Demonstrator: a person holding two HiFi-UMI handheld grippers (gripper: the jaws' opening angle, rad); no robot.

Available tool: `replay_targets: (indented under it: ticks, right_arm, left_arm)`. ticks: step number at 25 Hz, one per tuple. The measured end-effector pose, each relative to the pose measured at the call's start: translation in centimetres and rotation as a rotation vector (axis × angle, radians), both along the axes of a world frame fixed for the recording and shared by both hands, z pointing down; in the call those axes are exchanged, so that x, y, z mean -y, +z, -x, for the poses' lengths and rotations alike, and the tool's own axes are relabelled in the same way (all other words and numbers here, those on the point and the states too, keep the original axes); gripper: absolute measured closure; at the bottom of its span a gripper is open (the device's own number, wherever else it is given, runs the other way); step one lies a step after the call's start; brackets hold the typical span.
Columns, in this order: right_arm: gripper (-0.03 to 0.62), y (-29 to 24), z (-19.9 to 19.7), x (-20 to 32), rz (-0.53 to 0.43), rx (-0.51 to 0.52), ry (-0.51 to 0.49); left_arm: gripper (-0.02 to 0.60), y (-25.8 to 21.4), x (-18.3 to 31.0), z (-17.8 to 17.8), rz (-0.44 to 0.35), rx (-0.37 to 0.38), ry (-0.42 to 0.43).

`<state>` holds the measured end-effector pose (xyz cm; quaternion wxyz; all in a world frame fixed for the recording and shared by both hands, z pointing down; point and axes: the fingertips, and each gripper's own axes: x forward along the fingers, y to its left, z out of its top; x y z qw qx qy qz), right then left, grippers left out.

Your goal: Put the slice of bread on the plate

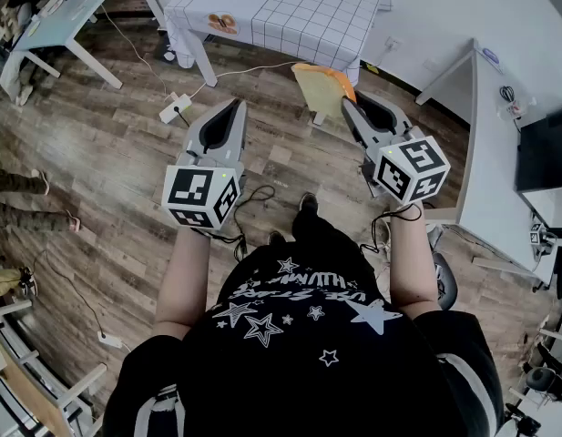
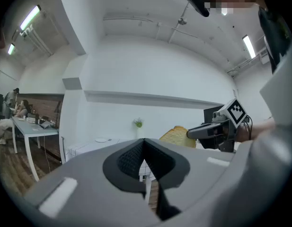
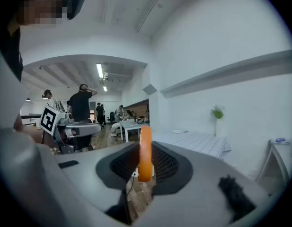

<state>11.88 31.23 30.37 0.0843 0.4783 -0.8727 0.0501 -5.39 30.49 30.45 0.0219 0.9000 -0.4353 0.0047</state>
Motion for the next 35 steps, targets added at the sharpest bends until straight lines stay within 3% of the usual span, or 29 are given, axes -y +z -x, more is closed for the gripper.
replay_targets:
  ticks: [7, 18, 28, 35]
  right_arm:
    - [0.51, -0.3, 1.9, 1.4, 0.0, -0.021, -0.038]
    - [0.51, 1.0, 2.1, 1.4, 0.03, 0.01, -0.051]
    - [0.508, 1.7, -0.5, 1.0, 0.048, 0.06, 0.0]
    - [0.508, 3.3, -1.8, 4.2, 0.066, 0.1, 0.005]
  left_arm:
    - [0.574, 0.7, 0.2, 2.3, 0.031, -0.004, -0.037]
    - [0.574, 1.3, 0.2, 2.5, 0.046, 0.008, -0.051]
    - [0.574, 2.6, -0.4, 1.8, 0.082, 0.01, -0.048]
    - [0.574, 3.8, 2.5, 0.9, 0.102, 0.013, -0.067]
